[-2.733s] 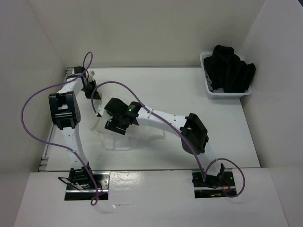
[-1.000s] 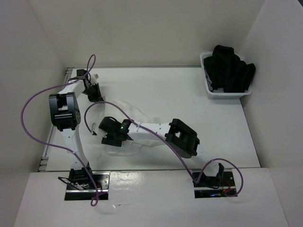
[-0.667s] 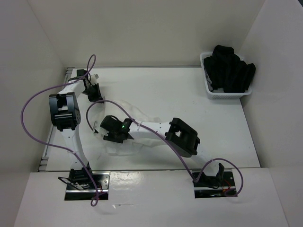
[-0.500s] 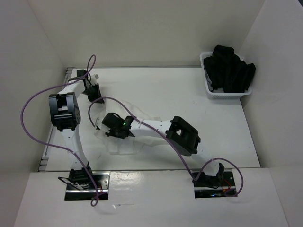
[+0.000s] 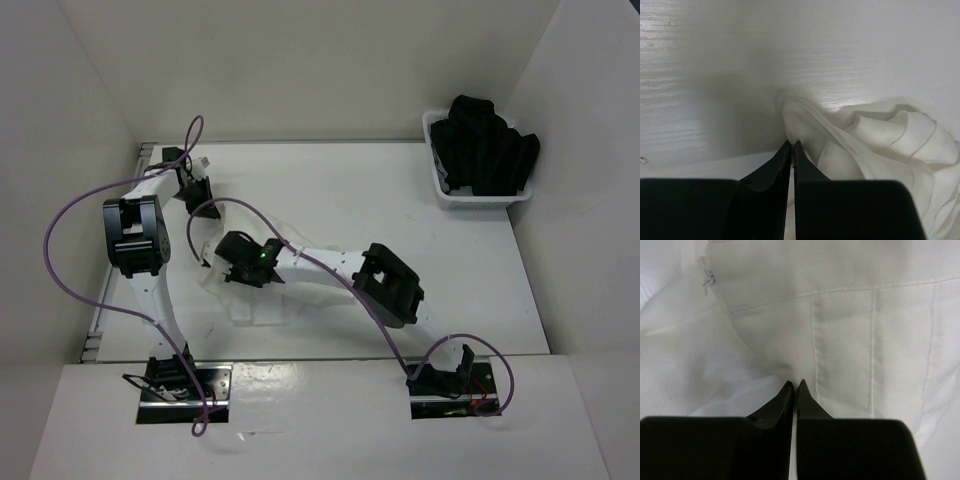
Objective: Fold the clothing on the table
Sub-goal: Flatten the skirt out
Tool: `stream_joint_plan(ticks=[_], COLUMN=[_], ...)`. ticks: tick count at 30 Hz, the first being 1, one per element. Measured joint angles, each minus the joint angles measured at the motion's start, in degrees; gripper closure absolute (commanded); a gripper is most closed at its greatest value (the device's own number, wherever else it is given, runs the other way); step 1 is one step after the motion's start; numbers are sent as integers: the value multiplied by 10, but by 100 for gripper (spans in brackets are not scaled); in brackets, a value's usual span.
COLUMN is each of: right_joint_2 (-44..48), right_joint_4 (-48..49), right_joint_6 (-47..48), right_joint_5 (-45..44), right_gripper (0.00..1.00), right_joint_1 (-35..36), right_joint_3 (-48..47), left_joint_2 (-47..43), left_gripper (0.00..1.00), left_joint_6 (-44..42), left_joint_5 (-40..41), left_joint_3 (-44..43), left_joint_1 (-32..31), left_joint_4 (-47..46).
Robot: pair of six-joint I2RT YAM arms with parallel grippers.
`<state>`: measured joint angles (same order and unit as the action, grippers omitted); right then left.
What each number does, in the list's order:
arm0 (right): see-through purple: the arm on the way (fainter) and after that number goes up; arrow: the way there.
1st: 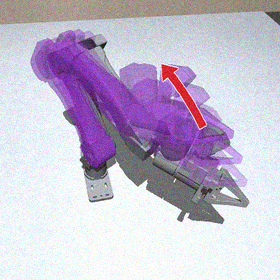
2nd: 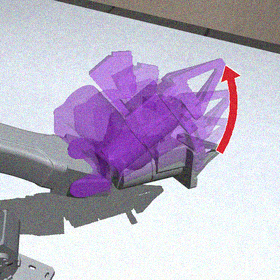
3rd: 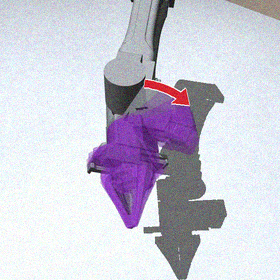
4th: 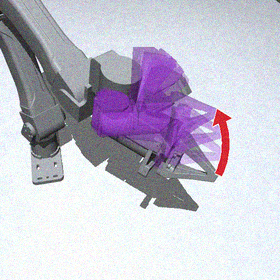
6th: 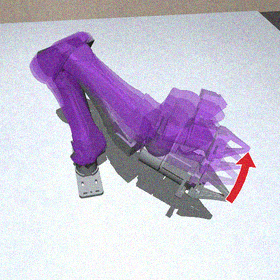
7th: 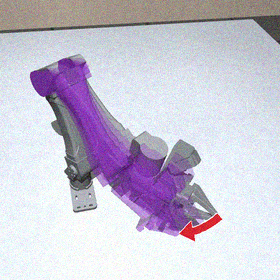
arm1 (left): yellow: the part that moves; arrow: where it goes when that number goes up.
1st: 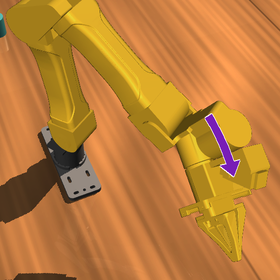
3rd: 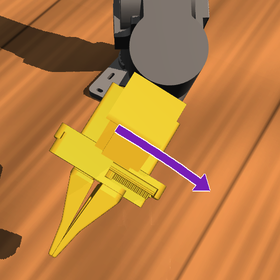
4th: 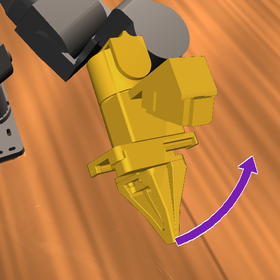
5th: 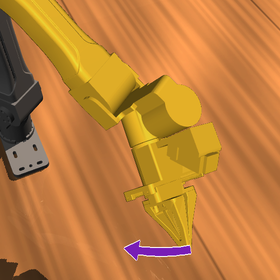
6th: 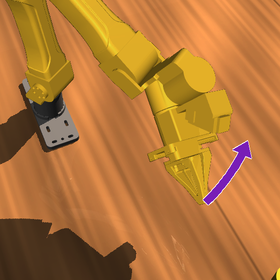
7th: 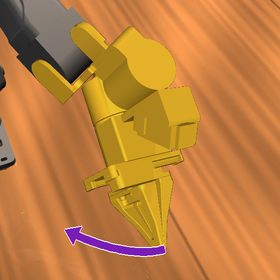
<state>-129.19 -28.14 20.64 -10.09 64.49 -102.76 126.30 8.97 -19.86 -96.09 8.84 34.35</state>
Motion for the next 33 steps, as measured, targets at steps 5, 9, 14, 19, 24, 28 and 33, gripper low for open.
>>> stream_joint_plan(ticks=[5, 9, 14, 19, 24, 28, 33], right_joint_2=[0, 1, 19, 21, 21, 21, 21], right_joint_4=[-50, -76, -82, -96, -101, -100, -88], right_joint_6=[-17, -44, -68, -83, -88, -88, -92], right_joint_5=[35, 90, 129, 147, 155, 155, 150], right_gripper=[100, 100, 99, 99, 99, 99, 99], right_joint_1=[-25, -98, -228, -330, -348, -357, -395], right_joint_3=[-88, -193, -230, -206, -146, -107, -71], left_joint_2=[-3, -9, -21, -30, -32, -32, -34], left_gripper=[91, 91, 92, 92, 92, 91, 70], left_joint_6=[-2, -13, -26, -42, -52, -62, -75], left_joint_5=[-2, -3, -9, -15, -27, -35, -40], left_joint_3=[6, 17, 35, 49, 53, 54, 54], left_joint_1=[0, 0, 0, -9, -25, -31, -34], left_joint_4=[-1, -3, -8, -8, -2, 1, 5])
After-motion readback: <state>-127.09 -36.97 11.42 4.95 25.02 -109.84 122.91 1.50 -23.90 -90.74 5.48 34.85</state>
